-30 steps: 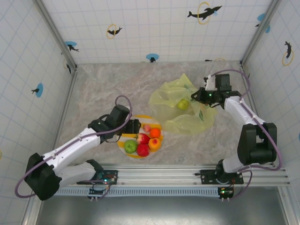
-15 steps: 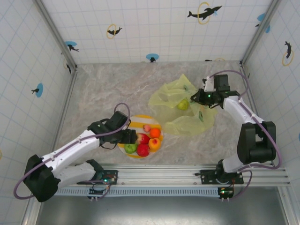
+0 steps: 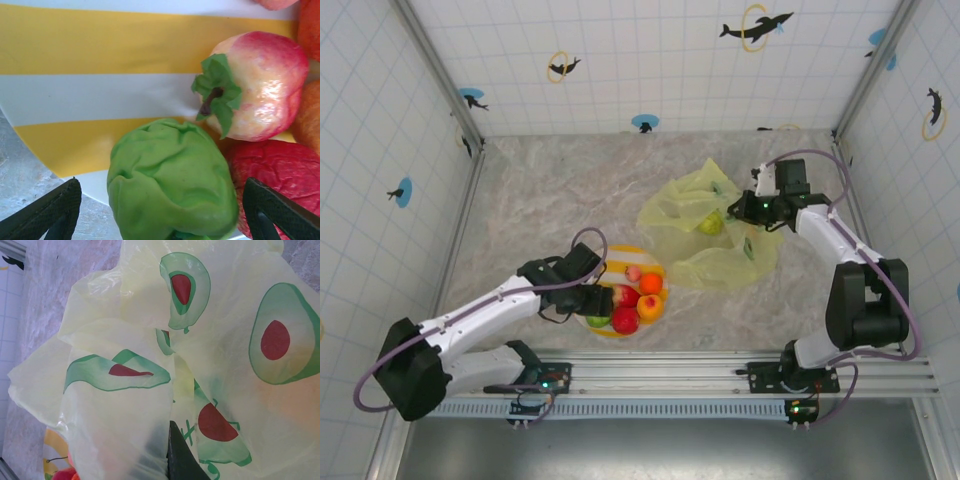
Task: Place the fruits into the plastic bag
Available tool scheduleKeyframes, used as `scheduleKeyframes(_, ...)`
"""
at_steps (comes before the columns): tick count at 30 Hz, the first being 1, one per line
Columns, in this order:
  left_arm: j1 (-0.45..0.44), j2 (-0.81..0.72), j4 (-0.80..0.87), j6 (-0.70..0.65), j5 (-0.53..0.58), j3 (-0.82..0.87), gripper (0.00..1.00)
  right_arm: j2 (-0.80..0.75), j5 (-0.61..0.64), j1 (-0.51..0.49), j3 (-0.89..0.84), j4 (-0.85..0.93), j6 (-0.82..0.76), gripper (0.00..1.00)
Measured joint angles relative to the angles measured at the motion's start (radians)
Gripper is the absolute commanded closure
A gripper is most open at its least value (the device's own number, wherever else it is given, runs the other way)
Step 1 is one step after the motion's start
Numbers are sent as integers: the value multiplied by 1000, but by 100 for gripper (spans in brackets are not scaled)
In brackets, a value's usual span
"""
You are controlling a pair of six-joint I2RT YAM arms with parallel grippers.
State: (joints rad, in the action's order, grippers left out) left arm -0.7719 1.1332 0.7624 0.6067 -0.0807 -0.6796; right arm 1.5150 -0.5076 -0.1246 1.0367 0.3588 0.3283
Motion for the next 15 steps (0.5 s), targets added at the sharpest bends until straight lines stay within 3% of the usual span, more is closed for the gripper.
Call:
scheduleKeyframes(9,0,6,4,16,88,0,19,0,13,0,0,7,-6,95)
scheduleKeyframes(15,0,6,-14,22,57,5,15,0,14,0,0,10,-7,95)
